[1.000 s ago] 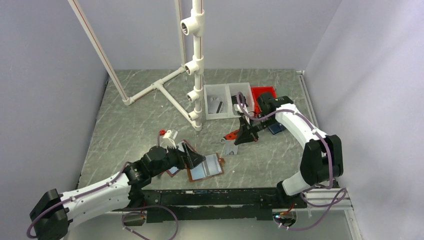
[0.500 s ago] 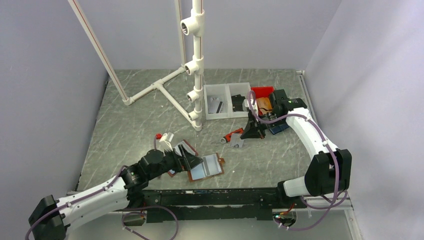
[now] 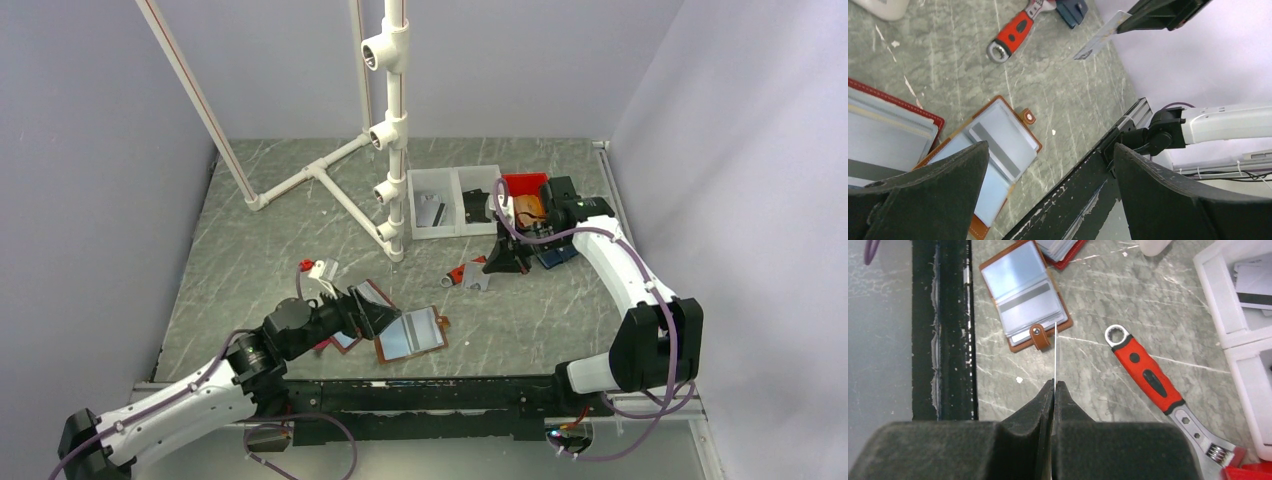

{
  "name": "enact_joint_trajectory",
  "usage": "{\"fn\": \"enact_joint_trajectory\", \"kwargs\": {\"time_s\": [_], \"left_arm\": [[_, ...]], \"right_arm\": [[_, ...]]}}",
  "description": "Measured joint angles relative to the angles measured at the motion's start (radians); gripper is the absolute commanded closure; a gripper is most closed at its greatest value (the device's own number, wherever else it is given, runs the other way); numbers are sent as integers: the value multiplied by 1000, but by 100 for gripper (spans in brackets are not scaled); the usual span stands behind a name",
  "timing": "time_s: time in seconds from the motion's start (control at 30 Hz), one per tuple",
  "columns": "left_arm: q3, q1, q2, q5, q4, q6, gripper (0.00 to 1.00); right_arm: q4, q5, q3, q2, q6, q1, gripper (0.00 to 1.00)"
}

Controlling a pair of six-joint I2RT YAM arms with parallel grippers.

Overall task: Take the credit cards out of the card holder
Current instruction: Place the credit card in the storage box.

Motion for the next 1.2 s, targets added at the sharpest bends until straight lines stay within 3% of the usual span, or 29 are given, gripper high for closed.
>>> {"fn": "enact_joint_trajectory", "kwargs": {"time_s": [0.33,1.2], "left_arm": [[-40,0,-52,2,11,69,1],[-103,0,41,18,102,75,0]], "right_arm": [[58,102,140,32,86,0,100],[117,266,676,452,360,78,100]]}}
